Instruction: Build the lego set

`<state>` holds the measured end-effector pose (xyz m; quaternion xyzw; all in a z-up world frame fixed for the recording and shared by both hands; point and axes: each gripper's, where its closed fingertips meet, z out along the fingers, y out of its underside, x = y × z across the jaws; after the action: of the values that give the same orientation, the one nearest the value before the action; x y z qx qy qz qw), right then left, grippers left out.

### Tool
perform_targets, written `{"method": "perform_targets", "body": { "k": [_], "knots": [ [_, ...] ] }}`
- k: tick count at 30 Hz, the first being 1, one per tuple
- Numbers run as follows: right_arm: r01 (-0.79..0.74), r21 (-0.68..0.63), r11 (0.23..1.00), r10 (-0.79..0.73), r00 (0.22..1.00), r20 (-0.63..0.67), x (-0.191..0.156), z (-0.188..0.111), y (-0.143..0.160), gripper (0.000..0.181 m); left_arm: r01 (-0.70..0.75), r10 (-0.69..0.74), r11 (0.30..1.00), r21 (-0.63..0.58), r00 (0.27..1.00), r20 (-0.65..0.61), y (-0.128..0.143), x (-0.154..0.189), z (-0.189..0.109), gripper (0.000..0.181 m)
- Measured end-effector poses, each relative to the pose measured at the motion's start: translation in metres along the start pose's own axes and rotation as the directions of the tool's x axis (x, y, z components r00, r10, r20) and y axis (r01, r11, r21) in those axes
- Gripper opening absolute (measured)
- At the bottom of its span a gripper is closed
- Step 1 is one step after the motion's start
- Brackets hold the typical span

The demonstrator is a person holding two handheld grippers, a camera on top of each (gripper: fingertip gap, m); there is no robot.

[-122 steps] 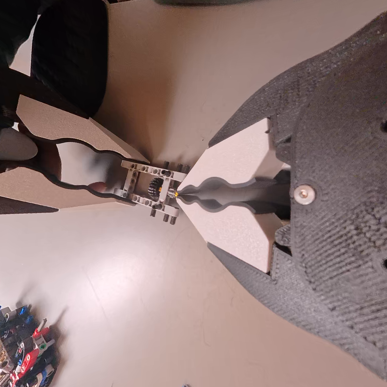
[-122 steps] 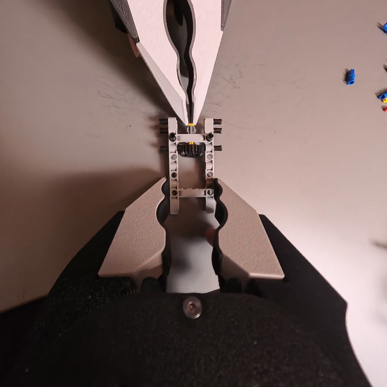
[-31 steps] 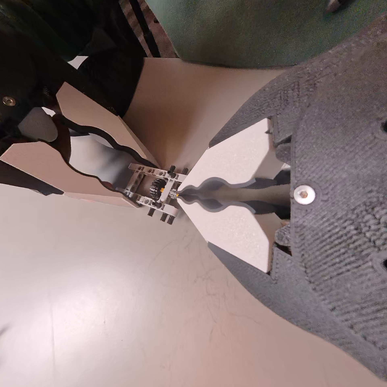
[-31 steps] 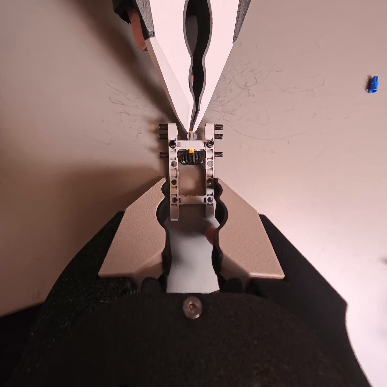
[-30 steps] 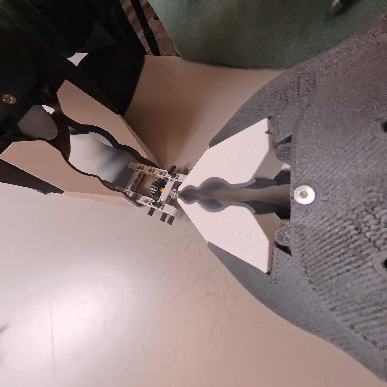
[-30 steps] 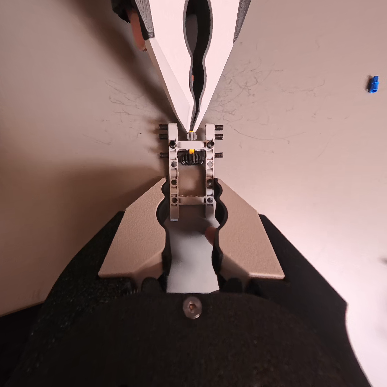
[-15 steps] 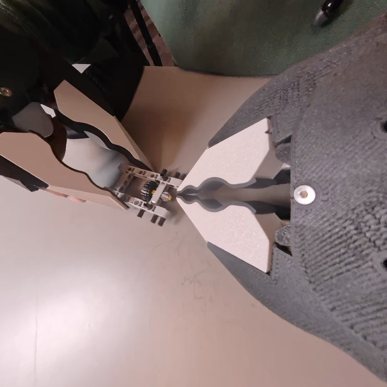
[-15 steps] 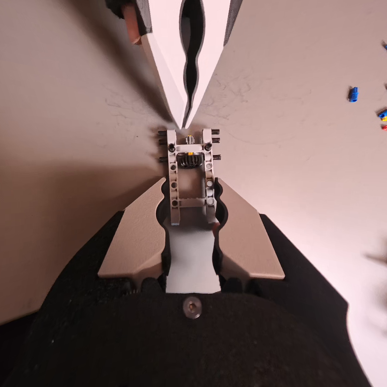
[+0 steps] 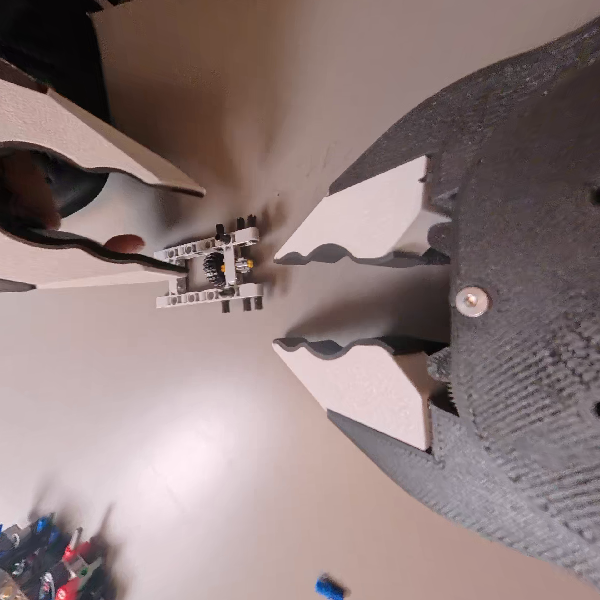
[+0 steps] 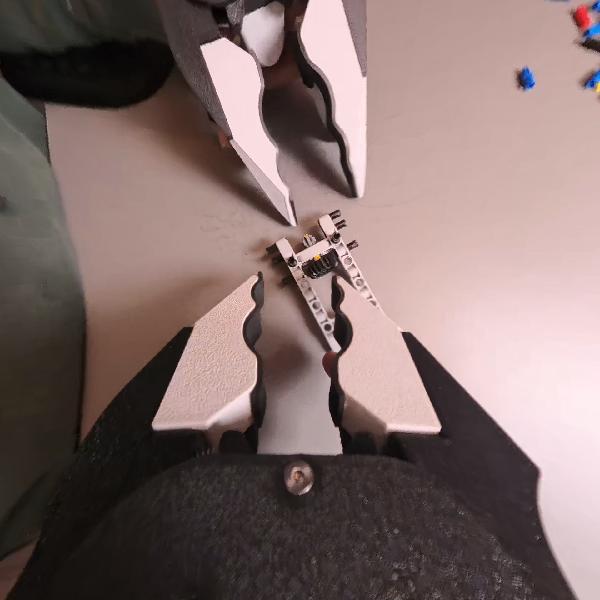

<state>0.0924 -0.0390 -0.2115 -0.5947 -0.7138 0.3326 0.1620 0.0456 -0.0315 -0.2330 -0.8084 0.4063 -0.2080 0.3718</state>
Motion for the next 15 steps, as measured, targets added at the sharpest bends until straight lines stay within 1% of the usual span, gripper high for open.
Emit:
{"method": "perform_targets", "body": {
  "k": [2,4,7,9,10,12,15],
  "knots": [
    [-0.06,0.024,0.998,0.06,0.998,-0.003,-0.001,0.004,0.002,0.044,-0.047,0.048,0.999,0.027,0.998,-0.037,-0.008,-0.003,0.001,0.044],
    [-0.066,0.031,0.997,0.066,0.998,-0.012,-0.002,0.007,0.004,0.048,-0.086,0.09,0.995,0.044,0.992,-0.086,-0.013,-0.004,0.003,0.045],
    [-0.062,0.038,0.997,0.062,0.998,-0.017,-0.005,0.011,0.004,0.049,-0.08,0.092,0.994,0.069,0.975,-0.202,-0.019,0.004,0.005,0.04],
    [-0.05,0.042,0.998,0.051,0.999,-0.013,-0.006,0.013,0.002,0.047,-0.079,0.095,0.994,0.073,0.964,-0.249,-0.02,0.011,0.006,0.032],
    [-0.044,0.042,0.998,0.044,0.999,-0.007,-0.006,0.014,0.002,0.047,-0.087,0.103,0.994,0.073,0.959,-0.262,-0.02,0.015,0.006,0.029],
    [-0.032,0.039,0.999,0.031,0.999,0.015,-0.008,0.016,0.0,0.047,-0.11,0.122,0.992,0.062,0.961,-0.249,-0.017,0.019,0.007,0.025],
    [-0.006,0.022,1.0,0.005,0.998,0.056,-0.011,0.018,-0.001,0.045,-0.107,0.118,0.993,0.057,0.961,-0.249,-0.015,0.027,0.005,0.026]
  ]
}}
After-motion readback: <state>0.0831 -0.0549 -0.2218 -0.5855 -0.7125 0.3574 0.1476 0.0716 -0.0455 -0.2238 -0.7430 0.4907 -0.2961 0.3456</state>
